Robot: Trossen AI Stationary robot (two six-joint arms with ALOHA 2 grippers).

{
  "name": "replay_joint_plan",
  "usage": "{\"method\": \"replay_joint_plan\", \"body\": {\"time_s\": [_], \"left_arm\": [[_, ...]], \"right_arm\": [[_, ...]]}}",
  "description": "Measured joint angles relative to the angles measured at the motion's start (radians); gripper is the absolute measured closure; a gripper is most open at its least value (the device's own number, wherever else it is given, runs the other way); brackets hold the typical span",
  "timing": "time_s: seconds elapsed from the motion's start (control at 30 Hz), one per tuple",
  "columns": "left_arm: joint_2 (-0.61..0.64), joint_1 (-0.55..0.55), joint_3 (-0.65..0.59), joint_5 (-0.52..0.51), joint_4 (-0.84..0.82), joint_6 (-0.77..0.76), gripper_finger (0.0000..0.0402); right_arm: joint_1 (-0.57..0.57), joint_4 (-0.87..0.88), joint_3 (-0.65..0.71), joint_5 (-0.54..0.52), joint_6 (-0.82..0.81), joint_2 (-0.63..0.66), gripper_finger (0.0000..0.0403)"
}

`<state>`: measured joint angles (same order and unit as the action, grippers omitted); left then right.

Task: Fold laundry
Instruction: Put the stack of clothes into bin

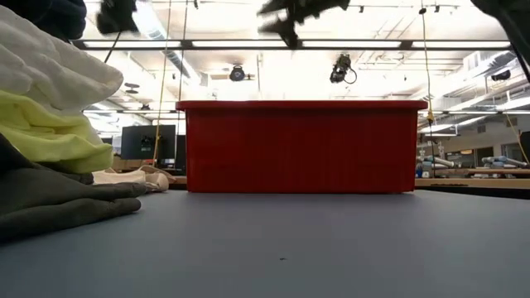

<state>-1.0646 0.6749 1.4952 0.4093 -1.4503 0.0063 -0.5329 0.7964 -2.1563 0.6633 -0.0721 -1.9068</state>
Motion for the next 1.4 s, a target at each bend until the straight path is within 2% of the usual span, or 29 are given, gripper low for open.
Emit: {"method": "replay_joint_plan", "body": {"time_s": [0.07,0.13,0.3,0.43,0.57,0.7,0.77,0.97,1.07,1.17,1.3,1.4], "left_arm": [[0.054,-0.111,0.0,0.021,-0.011,0.047,0.0215],[0.087,-0.247,0.0,0.021,0.012,0.007,0.0223],[0.1,-0.618,0.001,-0.089,0.066,-0.324,0.023],[0.034,-0.899,0.0,-0.208,0.104,-0.508,0.023],[-0.057,-1.094,0.0,-0.261,0.134,-0.569,0.023],[-0.126,-1.238,0.0,-0.308,0.12,-0.628,0.023],[-0.142,-1.293,-0.001,-0.345,0.08,-0.7,0.023],[-0.109,-1.454,-0.001,-0.536,-0.054,-0.98,0.0225],[-0.071,-1.552,-0.001,-0.614,-0.052,-1.083,0.0211],[-0.065,-1.654,-0.003,-0.676,-0.043,-1.15,0.0196],[-0.066,-1.747,-0.099,-0.703,0.029,-1.196,0.0191],[-0.067,-1.779,-0.222,-0.702,0.106,-1.224,0.0191]], "right_arm": [[0.064,0.033,0.0,0.023,0.064,0.006,0.0214],[0.122,0.08,0.0,0.003,0.081,0.006,0.0214],[0.227,0.237,0.0,-0.196,0.046,0.004,0.0214],[0.315,0.284,0.0,-0.316,-0.01,0.003,0.0214],[0.418,0.277,0.0,-0.426,-0.09,0.003,0.0214],[0.535,0.267,0.0,-0.571,-0.225,-0.001,0.0214],[0.586,0.236,0.003,-0.608,-0.324,-0.005,0.0214],[0.72,-0.177,0.183,-0.746,-0.638,-0.007,0.0211],[0.771,-0.471,0.356,-0.809,-0.764,-0.003,0.0199],[0.8,-0.751,0.562,-0.814,-0.945,-0.009,0.0175],[0.83,-1.136,0.814,-0.891,-1.108,-0.007,0.013],[0.854,-1.218,0.935,-0.959,-1.239,-0.006,0.0105]]}}
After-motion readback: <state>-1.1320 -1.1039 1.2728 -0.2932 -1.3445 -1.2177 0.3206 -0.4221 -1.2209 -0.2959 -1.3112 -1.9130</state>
